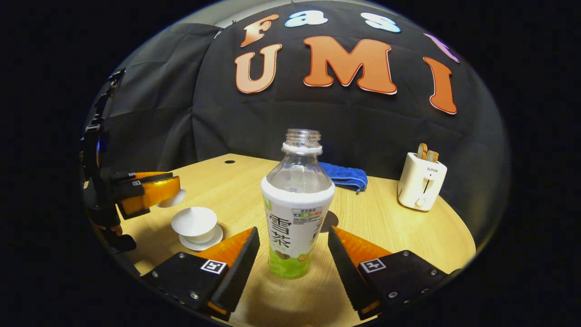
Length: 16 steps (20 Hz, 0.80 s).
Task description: Open the teacup lid with one hand, grasp the water bottle and pour water into the teacup with the other hand; after pouring, place the water bottle on the coaster and then close the teacup lid.
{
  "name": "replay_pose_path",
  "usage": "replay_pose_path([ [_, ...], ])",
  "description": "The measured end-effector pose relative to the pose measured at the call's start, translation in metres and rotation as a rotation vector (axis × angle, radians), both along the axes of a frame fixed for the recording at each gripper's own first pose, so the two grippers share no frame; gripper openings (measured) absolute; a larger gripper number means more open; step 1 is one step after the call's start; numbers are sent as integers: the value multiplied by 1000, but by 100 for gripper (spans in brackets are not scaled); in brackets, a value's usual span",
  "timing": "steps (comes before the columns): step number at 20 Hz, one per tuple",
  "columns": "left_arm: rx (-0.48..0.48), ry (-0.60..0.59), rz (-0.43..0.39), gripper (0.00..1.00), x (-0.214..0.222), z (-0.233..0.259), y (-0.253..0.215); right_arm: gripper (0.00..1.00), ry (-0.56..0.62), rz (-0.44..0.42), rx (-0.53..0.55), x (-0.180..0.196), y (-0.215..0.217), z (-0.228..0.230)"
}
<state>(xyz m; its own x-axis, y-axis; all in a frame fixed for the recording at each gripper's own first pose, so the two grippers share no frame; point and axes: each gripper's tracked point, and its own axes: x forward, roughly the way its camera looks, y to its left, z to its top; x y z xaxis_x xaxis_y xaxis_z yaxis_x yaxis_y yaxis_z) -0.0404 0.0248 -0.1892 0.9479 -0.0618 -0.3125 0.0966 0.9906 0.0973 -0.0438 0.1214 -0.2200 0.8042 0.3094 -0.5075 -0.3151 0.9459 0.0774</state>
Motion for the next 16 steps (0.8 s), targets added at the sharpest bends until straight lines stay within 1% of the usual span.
replay_pose_path([
  [3,-10,1,19,32,-1,-2,12,84,19,-12,-26,2,3,-6],
  [4,-14,1,25,33,-2,-3,16,77,13,-17,-43,4,2,-8],
  [6,-22,9,37,31,-1,-6,24,69,19,-19,-44,5,5,-6],
  [7,-30,11,45,33,-1,-7,29,68,29,-17,-49,5,5,-7],
  [8,-40,15,49,32,-1,-9,32,66,40,-15,-59,4,5,-6],
  [9,-44,15,53,33,-1,-10,36,62,40,-12,-75,4,5,-5],
  [10,-44,13,60,33,-1,-9,41,64,31,-5,-107,4,4,-4],
  [14,-53,11,79,33,-3,-11,57,63,-31,27,-285,9,-1,1],
  [15,-57,12,85,32,-4,-12,62,59,-49,28,-329,12,-3,4],
  [16,-59,11,92,32,-5,-13,66,62,-63,31,-364,13,-3,6],
])
